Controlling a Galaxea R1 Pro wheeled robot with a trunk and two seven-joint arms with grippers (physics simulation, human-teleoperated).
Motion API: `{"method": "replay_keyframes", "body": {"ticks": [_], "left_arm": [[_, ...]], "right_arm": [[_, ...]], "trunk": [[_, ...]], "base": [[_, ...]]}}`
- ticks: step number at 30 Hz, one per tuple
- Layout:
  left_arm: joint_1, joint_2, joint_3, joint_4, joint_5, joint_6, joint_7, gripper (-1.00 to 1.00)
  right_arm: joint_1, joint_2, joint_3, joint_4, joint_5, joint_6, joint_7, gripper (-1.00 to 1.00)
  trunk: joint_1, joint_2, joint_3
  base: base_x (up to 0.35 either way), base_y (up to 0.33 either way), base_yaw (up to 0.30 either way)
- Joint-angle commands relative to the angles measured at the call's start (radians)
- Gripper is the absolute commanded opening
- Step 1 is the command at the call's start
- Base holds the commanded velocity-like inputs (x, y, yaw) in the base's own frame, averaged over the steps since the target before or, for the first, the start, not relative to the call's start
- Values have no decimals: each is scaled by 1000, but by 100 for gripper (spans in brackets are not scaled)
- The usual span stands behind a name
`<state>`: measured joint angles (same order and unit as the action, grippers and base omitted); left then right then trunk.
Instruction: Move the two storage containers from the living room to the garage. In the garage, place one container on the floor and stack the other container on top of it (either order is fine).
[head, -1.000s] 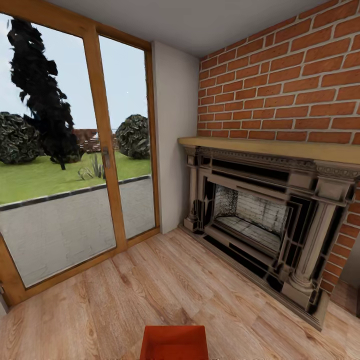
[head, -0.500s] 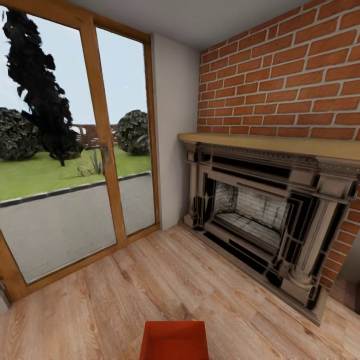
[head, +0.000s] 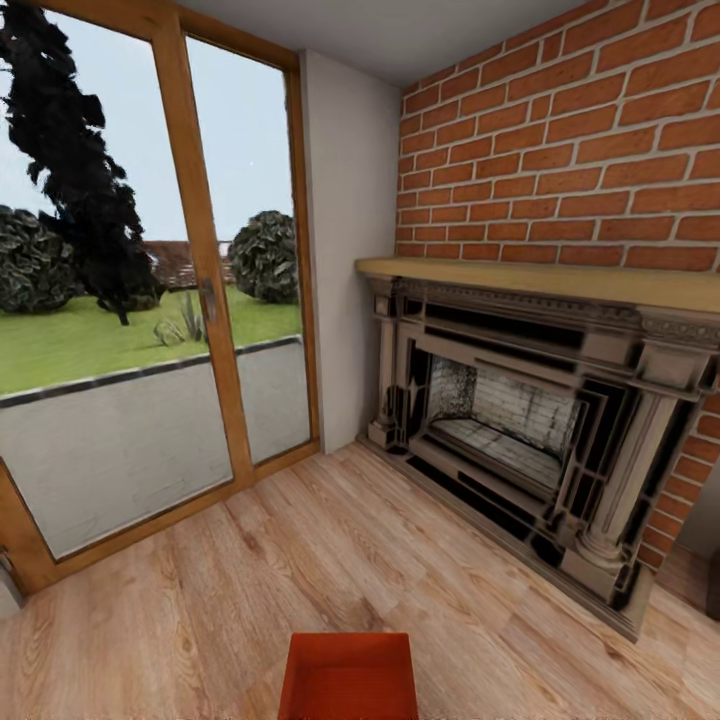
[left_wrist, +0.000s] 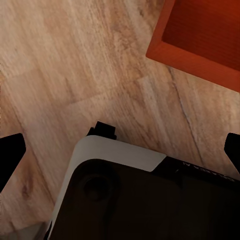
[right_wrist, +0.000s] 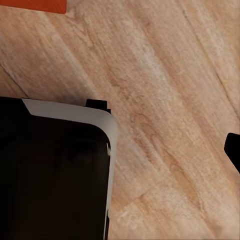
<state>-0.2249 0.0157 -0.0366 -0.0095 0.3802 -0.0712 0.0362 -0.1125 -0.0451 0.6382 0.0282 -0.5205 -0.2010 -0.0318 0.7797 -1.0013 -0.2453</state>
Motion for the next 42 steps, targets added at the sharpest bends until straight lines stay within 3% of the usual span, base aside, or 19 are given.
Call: {"method": "replay_keyframes", "body": {"ticks": [1, 15, 42], "left_arm": [[-1, 0, -4, 0, 5, -2, 2, 100], [-1, -2, -1, 2, 8, -2, 2, 100], [-1, 3, 0, 2, 7, -5, 2, 100]], "right_arm": [[-1, 1, 9, 3, -7, -5, 0, 100], [-1, 1, 7, 3, -8, -5, -2, 100], [-2, 0, 5, 3, -9, -9, -3, 100]], "trunk": [[0, -1, -3], [0, -1, -24], [0, -1, -26]], "base": [[0, 0, 0], [0, 0, 0], [77, 4, 0]]}}
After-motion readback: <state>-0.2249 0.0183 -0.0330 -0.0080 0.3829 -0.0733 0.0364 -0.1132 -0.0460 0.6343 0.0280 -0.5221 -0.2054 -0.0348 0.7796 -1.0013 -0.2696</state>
